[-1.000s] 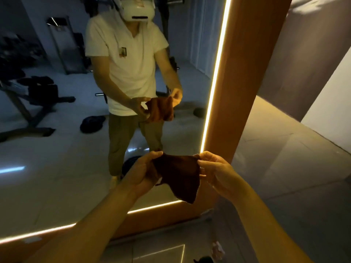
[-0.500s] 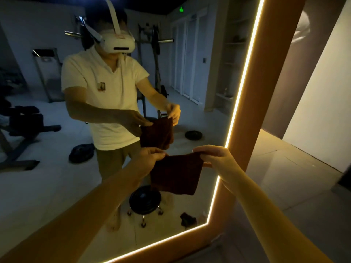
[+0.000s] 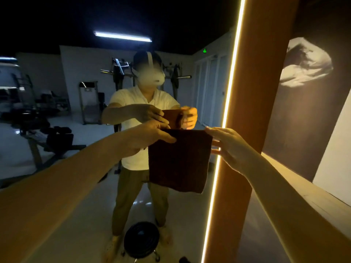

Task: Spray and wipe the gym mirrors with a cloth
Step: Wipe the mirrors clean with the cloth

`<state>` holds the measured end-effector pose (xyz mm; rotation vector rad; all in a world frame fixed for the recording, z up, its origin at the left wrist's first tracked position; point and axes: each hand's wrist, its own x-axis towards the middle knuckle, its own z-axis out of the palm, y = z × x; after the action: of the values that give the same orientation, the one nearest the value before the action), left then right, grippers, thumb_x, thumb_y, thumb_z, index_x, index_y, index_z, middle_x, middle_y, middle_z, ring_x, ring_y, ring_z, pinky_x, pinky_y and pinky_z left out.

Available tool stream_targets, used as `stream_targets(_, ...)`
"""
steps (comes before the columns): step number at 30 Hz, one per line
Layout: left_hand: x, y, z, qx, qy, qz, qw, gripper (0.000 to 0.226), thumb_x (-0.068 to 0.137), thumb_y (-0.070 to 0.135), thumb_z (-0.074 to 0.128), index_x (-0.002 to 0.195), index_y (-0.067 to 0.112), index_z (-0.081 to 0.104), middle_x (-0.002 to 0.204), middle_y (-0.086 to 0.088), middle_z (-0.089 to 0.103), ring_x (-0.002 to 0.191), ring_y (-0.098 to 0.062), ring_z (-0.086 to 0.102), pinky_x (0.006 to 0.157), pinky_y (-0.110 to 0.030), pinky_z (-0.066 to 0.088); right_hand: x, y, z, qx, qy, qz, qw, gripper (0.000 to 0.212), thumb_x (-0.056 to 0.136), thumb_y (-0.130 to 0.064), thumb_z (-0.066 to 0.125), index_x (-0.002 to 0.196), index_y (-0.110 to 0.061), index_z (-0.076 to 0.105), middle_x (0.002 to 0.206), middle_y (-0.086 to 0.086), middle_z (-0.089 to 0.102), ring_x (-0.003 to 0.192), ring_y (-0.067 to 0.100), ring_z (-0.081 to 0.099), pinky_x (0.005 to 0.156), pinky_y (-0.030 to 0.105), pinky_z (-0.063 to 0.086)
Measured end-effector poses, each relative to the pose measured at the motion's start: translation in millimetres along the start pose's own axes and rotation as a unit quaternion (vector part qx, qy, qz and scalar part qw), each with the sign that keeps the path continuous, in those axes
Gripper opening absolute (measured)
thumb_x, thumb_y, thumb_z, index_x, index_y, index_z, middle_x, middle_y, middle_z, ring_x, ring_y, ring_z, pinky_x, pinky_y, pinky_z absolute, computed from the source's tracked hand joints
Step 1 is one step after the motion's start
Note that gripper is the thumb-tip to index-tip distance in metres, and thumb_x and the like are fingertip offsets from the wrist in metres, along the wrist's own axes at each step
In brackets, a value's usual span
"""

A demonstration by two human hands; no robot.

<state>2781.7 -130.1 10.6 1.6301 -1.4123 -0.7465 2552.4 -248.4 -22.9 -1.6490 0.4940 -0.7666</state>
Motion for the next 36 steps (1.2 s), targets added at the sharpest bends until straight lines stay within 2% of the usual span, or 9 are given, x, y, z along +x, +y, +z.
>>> stream_targets(4, -3.1, 23.2, -1.1, -0.020, 0.074, 0.033, 0.997, 0.037, 0.094, 0.009, 0.072, 0.130, 0.001, 0.065, 0.123, -0.016, 0.072, 0.115, -0.030, 0.071, 0.100, -0.038, 0.057, 5.4, -4.3, 0.9, 0.068, -0.106, 0.047, 0.991, 0.035, 0.090, -0.018, 0.072, 0.121, -0.003, 0.068, 0.122, 0.016, 0.072, 0.121, 0.036, 0.067, 0.106, 0.054, 0.048)
stream_targets(10, -17.1, 21.6, -17.7, -0.141, 0.006, 0.050, 0.989, 0.058, 0.076, -0.002, 0.080, 0.128, 0.012, 0.058, 0.127, -0.013, 0.069, 0.118, -0.030, 0.070, 0.108, -0.051, 0.054, 12.8, -38.8, 13.6, 0.001, 0.013, -0.028, 1.000, 0.024, 0.095, -0.003, 0.066, 0.118, -0.008, 0.069, 0.105, 0.009, 0.078, 0.103, 0.029, 0.075, 0.088, 0.042, 0.061)
stream_targets(17, -15.3, 36.7, -56.3, 0.012, 0.085, 0.127, 0.988, 0.030, 0.087, 0.004, 0.077, 0.116, 0.008, 0.070, 0.116, -0.015, 0.072, 0.112, -0.028, 0.070, 0.110, -0.052, 0.051, 20.3, -78.4, 36.6, -0.038, 0.064, -0.007, 0.997, 0.018, 0.100, -0.002, 0.057, 0.107, -0.010, 0.071, 0.089, 0.007, 0.076, 0.078, 0.016, 0.077, 0.070, 0.029, 0.062)
stream_targets(21, -25.4, 61.3, -68.3, 0.176, 0.217, 0.399, 0.873, 0.025, 0.096, 0.015, 0.073, 0.098, 0.031, 0.054, 0.088, 0.008, 0.061, 0.085, -0.004, 0.066, 0.079, -0.017, 0.053, 15.4, -113.1, 35.5, 0.120, -0.022, -0.138, 0.983, 0.033, 0.094, 0.002, 0.052, 0.120, -0.011, 0.069, 0.105, 0.013, 0.074, 0.097, 0.030, 0.074, 0.070, 0.041, 0.065)
stream_targets(23, -42.2, 67.5, -73.9, 0.257, 0.158, 0.476, 0.826, 0.025, 0.094, 0.043, 0.074, 0.104, 0.043, 0.051, 0.094, 0.014, 0.062, 0.090, -0.004, 0.067, 0.076, -0.017, 0.055, 12.7, -124.0, 34.2, 0.130, -0.051, -0.199, 0.970, 0.029, 0.086, 0.001, 0.059, 0.104, -0.014, 0.076, 0.095, 0.008, 0.075, 0.094, 0.025, 0.074, 0.070, 0.034, 0.064)
stream_targets(26, -54.4, 71.3, -77.9, 0.214, 0.087, 0.383, 0.894, 0.051, 0.066, 0.089, 0.068, 0.106, 0.059, 0.057, 0.109, 0.023, 0.065, 0.105, -0.006, 0.067, 0.089, -0.033, 0.057, 12.6, -129.6, 32.8, 0.093, -0.070, -0.217, 0.969, 0.034, 0.076, 0.000, 0.049, 0.082, -0.017, 0.078, 0.087, 0.005, 0.072, 0.088, 0.020, 0.070, 0.073, 0.032, 0.059)
stream_targets(29, -37.8, 74.8, -72.7, 0.148, 0.086, 0.299, 0.939, 0.077, 0.053, 0.102, 0.061, 0.106, 0.047, 0.064, 0.106, 0.020, 0.072, 0.106, -0.004, 0.070, 0.101, -0.042, 0.056, 17.6, -135.4, 31.7, 0.032, -0.069, -0.186, 0.980, 0.037, 0.088, 0.004, 0.043, 0.079, -0.016, 0.073, 0.090, 0.003, 0.070, 0.086, 0.021, 0.067, 0.066, 0.031, 0.057)
stream_targets(31, -31.3, 80.1, -66.3, 0.101, 0.022, 0.236, 0.966, 0.078, 0.055, 0.091, 0.074, 0.113, 0.038, 0.065, 0.110, 0.012, 0.075, 0.107, -0.006, 0.071, 0.105, -0.040, 0.053, 21.2, -140.8, 31.9, -0.014, -0.097, -0.171, 0.980, 0.039, 0.087, 0.001, 0.044, 0.072, -0.017, 0.074, 0.091, 0.003, 0.068, 0.086, 0.022, 0.065, 0.065, 0.030, 0.056)
stream_targets(36, -14.0, 84.5, -61.6, 0.083, -0.089, 0.161, 0.979, 0.016, 0.090, 0.019, 0.079, 0.105, 0.025, 0.076, 0.100, 0.006, 0.077, 0.099, -0.017, 0.076, 0.088, -0.031, 0.060, 23.4, -157.1, 19.4, -0.069, -0.112, -0.112, 0.985, 0.058, 0.094, 0.016, 0.032, 0.069, -0.011, 0.077, 0.097, 0.004, 0.070, 0.098, 0.021, 0.066, 0.076, 0.029, 0.056)
